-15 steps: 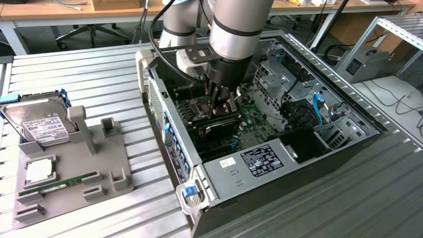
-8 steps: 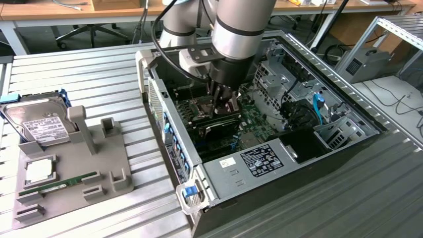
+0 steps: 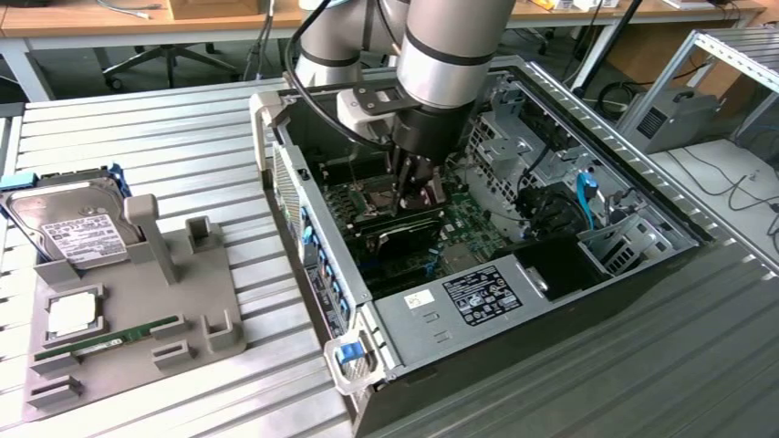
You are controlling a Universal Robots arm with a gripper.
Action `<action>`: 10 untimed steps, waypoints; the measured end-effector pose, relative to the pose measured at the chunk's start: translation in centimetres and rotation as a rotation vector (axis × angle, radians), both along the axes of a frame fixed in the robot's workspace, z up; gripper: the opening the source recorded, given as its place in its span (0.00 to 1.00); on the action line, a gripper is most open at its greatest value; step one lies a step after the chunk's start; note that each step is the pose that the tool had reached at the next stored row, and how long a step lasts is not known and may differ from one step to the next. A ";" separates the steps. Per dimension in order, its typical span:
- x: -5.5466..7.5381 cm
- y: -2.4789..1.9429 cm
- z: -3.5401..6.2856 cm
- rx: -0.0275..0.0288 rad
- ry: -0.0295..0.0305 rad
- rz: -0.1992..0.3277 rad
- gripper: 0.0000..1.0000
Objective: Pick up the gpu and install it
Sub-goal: 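Press down on the gpu until it lock into place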
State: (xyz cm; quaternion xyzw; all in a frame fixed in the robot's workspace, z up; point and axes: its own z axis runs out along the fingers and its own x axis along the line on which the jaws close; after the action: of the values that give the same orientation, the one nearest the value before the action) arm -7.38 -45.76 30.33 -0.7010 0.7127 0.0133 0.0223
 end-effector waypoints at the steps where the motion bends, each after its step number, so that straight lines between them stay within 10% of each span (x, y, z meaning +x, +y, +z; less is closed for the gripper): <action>1: 0.0 0.00 0.00 0.0000 0.0000 0.000 0.11; 10: 0.0 0.01 0.62 -0.0059 -0.0001 0.000 0.11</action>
State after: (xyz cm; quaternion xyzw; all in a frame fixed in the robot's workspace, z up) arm -7.37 -45.75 30.94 -0.7011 0.7126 0.0111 0.0203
